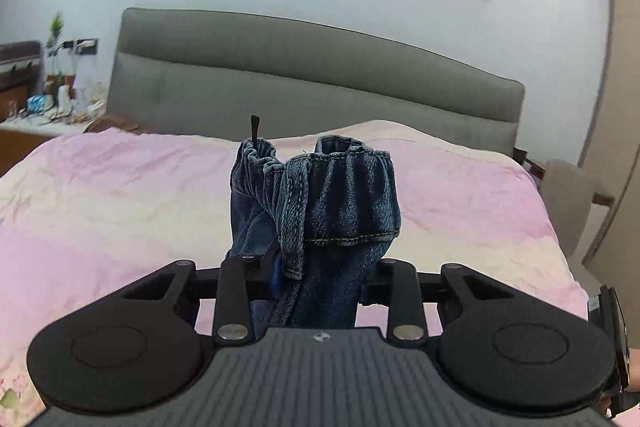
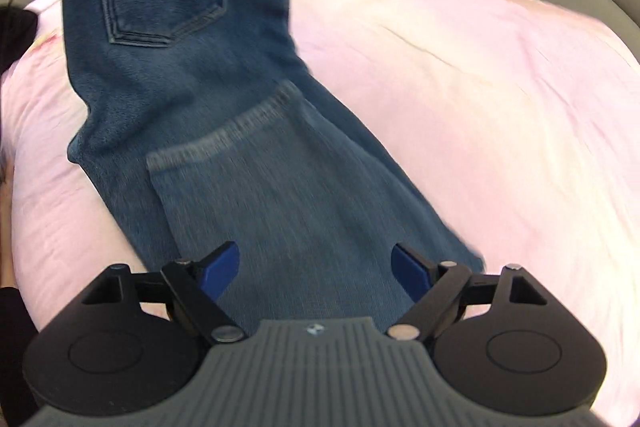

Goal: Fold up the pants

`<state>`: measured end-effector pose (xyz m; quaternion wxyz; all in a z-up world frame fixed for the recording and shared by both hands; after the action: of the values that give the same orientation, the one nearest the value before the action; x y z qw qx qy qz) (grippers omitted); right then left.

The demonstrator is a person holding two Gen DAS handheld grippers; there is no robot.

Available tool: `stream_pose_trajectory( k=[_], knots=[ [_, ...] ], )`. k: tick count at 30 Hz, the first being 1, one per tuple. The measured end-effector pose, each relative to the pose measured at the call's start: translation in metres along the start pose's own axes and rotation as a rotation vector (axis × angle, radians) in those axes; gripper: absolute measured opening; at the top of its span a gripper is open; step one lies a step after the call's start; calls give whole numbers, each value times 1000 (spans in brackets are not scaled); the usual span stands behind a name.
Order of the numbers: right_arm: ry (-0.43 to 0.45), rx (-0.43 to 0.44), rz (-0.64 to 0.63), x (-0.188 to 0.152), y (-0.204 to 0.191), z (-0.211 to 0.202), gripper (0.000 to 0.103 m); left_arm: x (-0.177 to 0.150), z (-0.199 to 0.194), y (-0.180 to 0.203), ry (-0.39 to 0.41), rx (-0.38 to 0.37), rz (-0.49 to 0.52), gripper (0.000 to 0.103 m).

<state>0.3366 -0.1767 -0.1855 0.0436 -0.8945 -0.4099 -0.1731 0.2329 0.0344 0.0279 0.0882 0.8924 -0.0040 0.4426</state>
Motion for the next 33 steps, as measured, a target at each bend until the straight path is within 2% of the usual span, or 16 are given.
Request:
stream_pose_trajectory(
  k=[3, 6, 10, 14, 18, 19, 21, 22, 23, 25, 28, 31, 33],
  knots=[
    [0, -2, 79, -32, 9, -10, 80, -12, 17, 63, -28, -19, 142, 35],
    [4, -4, 139, -58, 17, -17, 80, -34, 45, 121, -94, -58, 251, 34],
    [-3, 7, 204, -90, 25, -20, 80, -87, 92, 191, -222, -101, 383, 32],
    [-13, 39, 250, -116, 28, -19, 79, -138, 132, 230, -307, -87, 511, 31],
    [-44, 61, 253, -135, 27, -12, 79, -178, 152, 246, -403, -94, 609, 32],
    [-54, 56, 252, -138, 28, -10, 79, -187, 156, 249, -427, -98, 642, 35],
    [-71, 46, 258, -141, 30, -6, 79, -197, 157, 251, -452, -132, 670, 47],
    [-74, 47, 267, -143, 32, -8, 79, -199, 156, 252, -462, -168, 663, 62],
    [-75, 50, 279, -144, 34, -9, 79, -198, 155, 253, -473, -206, 643, 72],
    [-74, 57, 298, -145, 36, -14, 79, -193, 150, 250, -480, -248, 606, 77],
    [-64, 55, 318, -142, 41, -31, 79, -182, 131, 234, -478, -301, 565, 78],
    [-29, 74, 359, -137, 42, -50, 79, -169, 111, 205, -445, -279, 544, 80],
    [3, 97, 401, -130, 42, -59, 79, -166, 101, 174, -438, -234, 539, 82]
  ],
)
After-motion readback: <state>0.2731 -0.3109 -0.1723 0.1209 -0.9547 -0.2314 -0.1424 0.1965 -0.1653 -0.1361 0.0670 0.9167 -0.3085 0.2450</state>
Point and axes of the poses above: each gripper's, at about its wrist camera, not at the fingertips, and z roughly the way its jaws point, y to its right, x to its top, the point moved 8 cm from there along z, roughly the way its jaws point, and after that the axes turned 11 degrees about -y, right-handed, at the moved point
